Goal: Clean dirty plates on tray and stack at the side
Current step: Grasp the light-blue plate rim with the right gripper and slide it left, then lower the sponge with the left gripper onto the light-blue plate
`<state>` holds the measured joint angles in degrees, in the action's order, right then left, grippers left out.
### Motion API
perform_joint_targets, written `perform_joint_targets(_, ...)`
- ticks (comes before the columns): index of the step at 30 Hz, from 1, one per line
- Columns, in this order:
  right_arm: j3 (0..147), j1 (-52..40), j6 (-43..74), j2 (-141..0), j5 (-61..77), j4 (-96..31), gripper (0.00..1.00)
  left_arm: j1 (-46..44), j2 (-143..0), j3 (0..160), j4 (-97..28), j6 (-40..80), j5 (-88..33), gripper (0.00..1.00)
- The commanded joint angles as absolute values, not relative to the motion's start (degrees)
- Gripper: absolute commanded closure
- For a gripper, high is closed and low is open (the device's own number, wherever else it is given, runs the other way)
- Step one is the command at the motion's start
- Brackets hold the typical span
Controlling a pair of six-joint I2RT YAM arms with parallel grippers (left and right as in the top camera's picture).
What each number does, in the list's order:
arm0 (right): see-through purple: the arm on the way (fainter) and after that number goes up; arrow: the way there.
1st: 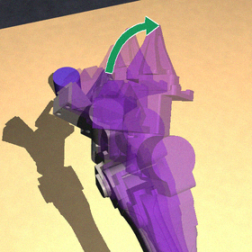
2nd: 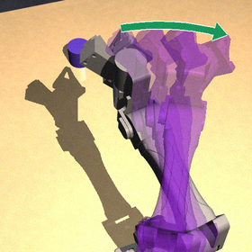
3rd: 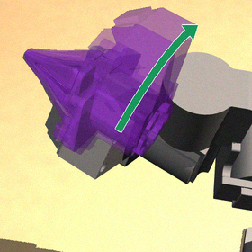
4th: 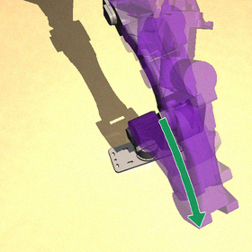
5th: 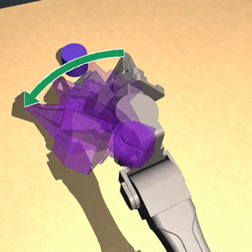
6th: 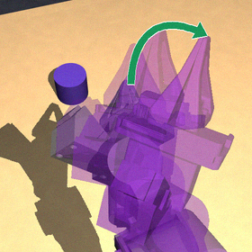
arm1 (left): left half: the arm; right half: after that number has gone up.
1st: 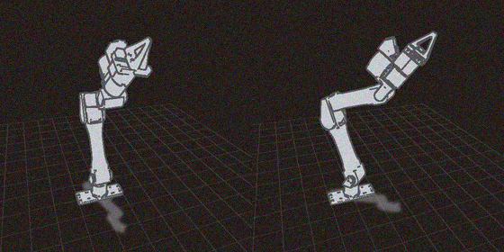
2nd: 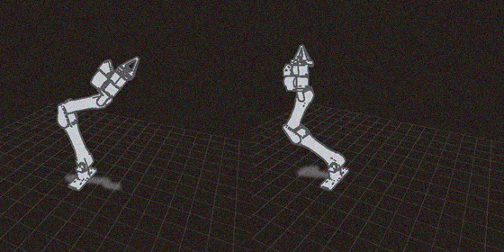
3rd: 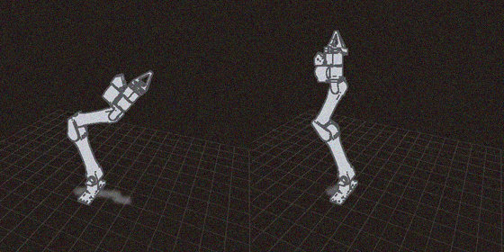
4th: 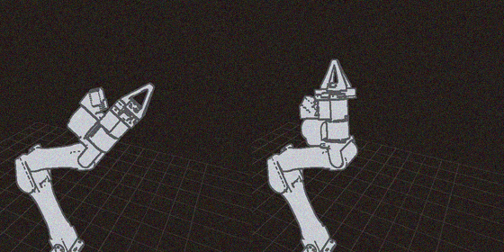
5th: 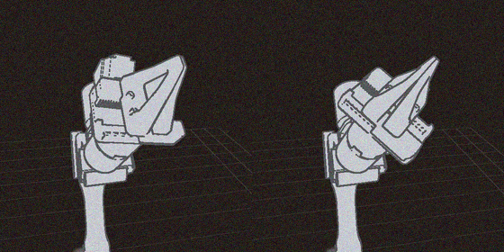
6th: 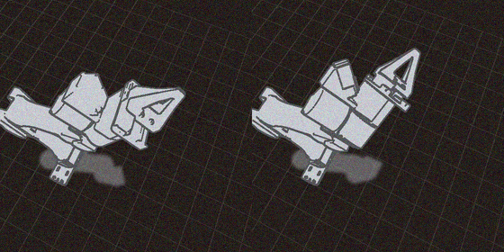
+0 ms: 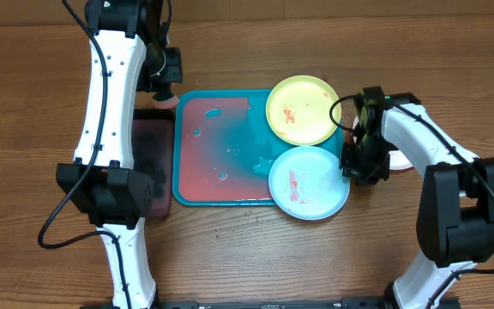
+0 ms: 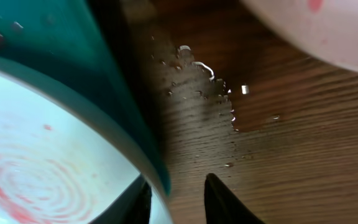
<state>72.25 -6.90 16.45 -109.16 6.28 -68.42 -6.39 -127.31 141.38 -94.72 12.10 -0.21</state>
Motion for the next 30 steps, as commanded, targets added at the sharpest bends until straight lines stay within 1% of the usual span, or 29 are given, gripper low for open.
perform_joint_targets(1,71.05,-7.14,16.73,-108.03,5.17,-68.23,0.82,-6.57,-127.13,142.61,-94.7,13.34,-0.62,0.96)
perform_joint_targets(2,71.05,-7.14,16.73,-108.03,5.17,-68.2,0.83,-6.57,-127.13,142.61,-94.7,13.34,-0.64,0.96)
perform_joint_targets(8,71.05,-7.14,16.73,-108.03,6.13,-70.04,0.96,-6.57,-127.13,142.61,-94.7,13.34,-0.64,0.96)
perform_joint_targets(14,71.42,-8.54,16.73,-108.01,9.56,-72.31,0.96,-6.57,-127.13,142.61,-94.7,13.34,-0.64,0.96)
perform_joint_targets(20,74.78,-15.07,18.44,-108.01,10.59,-72.03,0.96,-6.57,-127.13,142.61,-94.7,13.34,-0.64,0.96)
perform_joint_targets(24,77.84,-20.82,22.72,-108.01,10.55,-66.94,0.96,-6.57,-127.13,142.61,-94.67,13.34,-0.64,0.96)
perform_joint_targets(28,78.06,-25.47,32.38,-108.22,10.11,-53.84,0.96,-6.57,-127.13,142.61,-94.56,13.37,-0.69,0.96)
perform_joint_targets(30,78.06,-27.16,34.61,-108.71,10.13,-48.05,0.96,-6.57,-127.13,142.61,-94.59,13.37,-0.69,0.96)
